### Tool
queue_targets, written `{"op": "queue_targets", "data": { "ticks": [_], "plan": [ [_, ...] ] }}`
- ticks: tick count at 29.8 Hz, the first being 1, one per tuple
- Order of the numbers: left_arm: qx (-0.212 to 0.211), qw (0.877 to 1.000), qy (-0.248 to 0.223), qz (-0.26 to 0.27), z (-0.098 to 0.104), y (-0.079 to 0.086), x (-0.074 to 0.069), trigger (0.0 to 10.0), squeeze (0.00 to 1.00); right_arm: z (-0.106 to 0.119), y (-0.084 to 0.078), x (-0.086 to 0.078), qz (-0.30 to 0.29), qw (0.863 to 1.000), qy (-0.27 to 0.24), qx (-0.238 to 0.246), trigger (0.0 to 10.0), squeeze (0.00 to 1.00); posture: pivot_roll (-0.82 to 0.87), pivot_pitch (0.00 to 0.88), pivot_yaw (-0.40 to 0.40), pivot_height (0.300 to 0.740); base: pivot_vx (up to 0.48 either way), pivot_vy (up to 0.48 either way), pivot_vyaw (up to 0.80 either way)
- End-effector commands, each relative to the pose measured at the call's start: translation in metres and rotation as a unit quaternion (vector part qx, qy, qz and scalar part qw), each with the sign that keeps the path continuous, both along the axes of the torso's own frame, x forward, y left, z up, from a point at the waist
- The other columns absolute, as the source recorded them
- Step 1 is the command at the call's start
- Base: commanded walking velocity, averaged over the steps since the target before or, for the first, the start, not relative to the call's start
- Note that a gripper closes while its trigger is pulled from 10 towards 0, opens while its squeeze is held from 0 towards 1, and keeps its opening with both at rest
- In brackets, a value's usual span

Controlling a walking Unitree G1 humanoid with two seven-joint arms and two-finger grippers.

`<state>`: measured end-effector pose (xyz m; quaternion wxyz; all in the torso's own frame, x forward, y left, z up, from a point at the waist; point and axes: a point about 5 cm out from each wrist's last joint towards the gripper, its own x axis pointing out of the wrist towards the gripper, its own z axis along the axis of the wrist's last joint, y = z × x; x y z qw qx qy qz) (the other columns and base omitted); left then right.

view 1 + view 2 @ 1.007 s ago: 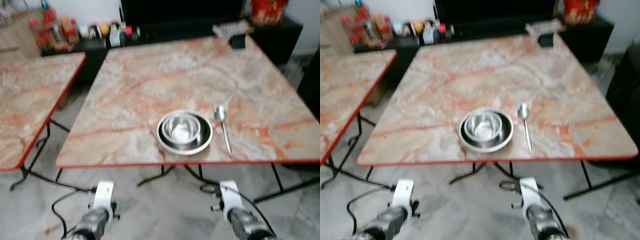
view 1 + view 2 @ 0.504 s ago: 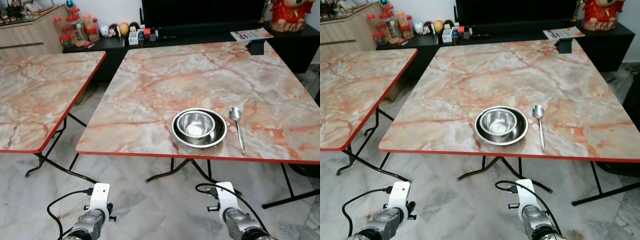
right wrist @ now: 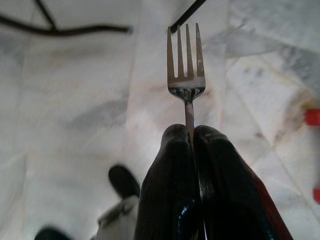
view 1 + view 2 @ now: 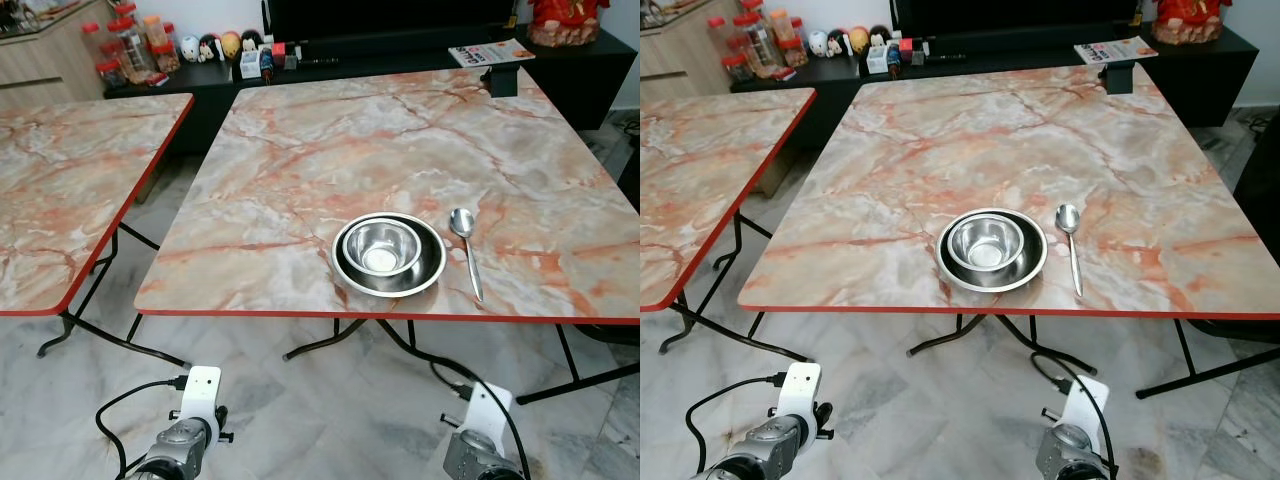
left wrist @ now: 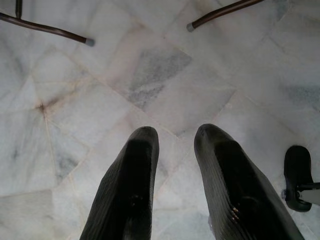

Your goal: Setting the table

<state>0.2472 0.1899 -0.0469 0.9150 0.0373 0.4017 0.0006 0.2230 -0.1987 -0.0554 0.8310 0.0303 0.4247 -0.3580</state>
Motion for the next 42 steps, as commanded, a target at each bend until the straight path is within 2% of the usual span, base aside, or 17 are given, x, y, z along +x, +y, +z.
{"op": "queue_targets", "data": {
  "ticks": [1,3,4,5,7,12,13,14,26,28,37,42],
  "plan": [
    [0.005,1.0,0.004,-0.001,-0.001,0.003,-0.002,10.0,0.0,0.0,0.002,-0.001,-0.019,1.0,-0.011,-0.01,10.0,0.0,-0.1,0.069,0.102,0.74,0.0,0.0,0.0],
    [0.005,1.0,0.004,-0.002,-0.001,0.004,-0.002,10.0,0.0,0.015,-0.031,0.008,-0.051,0.996,-0.048,-0.051,10.0,0.0,-0.1,0.068,0.107,0.74,0.0,0.0,0.0],
    [0.005,1.0,0.004,-0.002,-0.001,0.004,-0.002,10.0,0.0,0.027,-0.058,0.013,-0.065,0.993,-0.059,-0.078,10.0,0.0,-0.1,0.068,0.107,0.74,0.0,0.0,0.0],
    [0.005,1.0,0.004,-0.002,-0.001,0.004,-0.002,10.0,0.0,0.038,-0.078,0.017,-0.077,0.99,-0.071,-0.098,10.0,0.0,-0.1,0.068,0.107,0.74,0.0,0.0,0.0],
    [0.005,1.0,0.003,-0.002,0.0,0.004,-0.002,10.0,0.0,0.054,-0.1,0.021,-0.108,0.98,-0.095,-0.137,10.0,0.0,-0.1,0.068,0.108,0.74,0.0,0.0,0.0],
    [0.006,1.0,0.003,-0.003,0.0,0.004,-0.001,10.0,0.0,0.06,-0.104,0.023,-0.124,0.974,-0.109,-0.156,10.0,0.0,-0.1,0.068,0.109,0.74,0.0,0.0,0.0],
    [0.006,1.0,0.003,-0.003,0.0,0.004,-0.002,10.0,0.0,0.068,-0.109,0.026,-0.139,0.966,-0.13,-0.176,10.0,0.0,-0.1,0.068,0.109,0.74,0.0,0.0,0.0],
    [0.006,1.0,0.003,-0.003,0.0,0.004,-0.002,10.0,0.0,0.07,-0.11,0.027,-0.143,0.964,-0.135,-0.18,10.0,0.0,-0.1,0.068,0.109,0.74,0.0,0.0,0.0],
    [0.003,1.0,0.002,-0.005,0.0,0.004,-0.002,10.0,0.0,0.091,-0.131,0.029,-0.215,0.939,-0.171,-0.207,10.0,0.0,-0.1,0.069,0.11,0.74,0.0,0.0,0.0],
    [0.002,1.0,0.002,-0.006,0.0,0.003,-0.002,10.0,0.0,0.101,-0.138,0.031,-0.232,0.93,-0.191,-0.214,10.0,0.0,-0.1,0.068,0.11,0.74,0.0,0.0,0.0],
    [0.002,1.0,0.001,-0.007,0.0,0.003,-0.001,10.0,0.0,0.138,-0.153,0.049,-0.24,0.905,-0.254,-0.242,10.0,0.0,-0.1,0.068,0.11,0.74,0.0,0.0,0.0],
    [0.001,1.0,0.0,-0.006,0.0,0.003,-0.001,10.0,0.0,0.18,-0.158,0.07,-0.228,0.878,-0.325,-0.269,10.0,0.0,-0.09,0.069,0.109,0.74,0.0,0.0,0.0]
  ]
}}
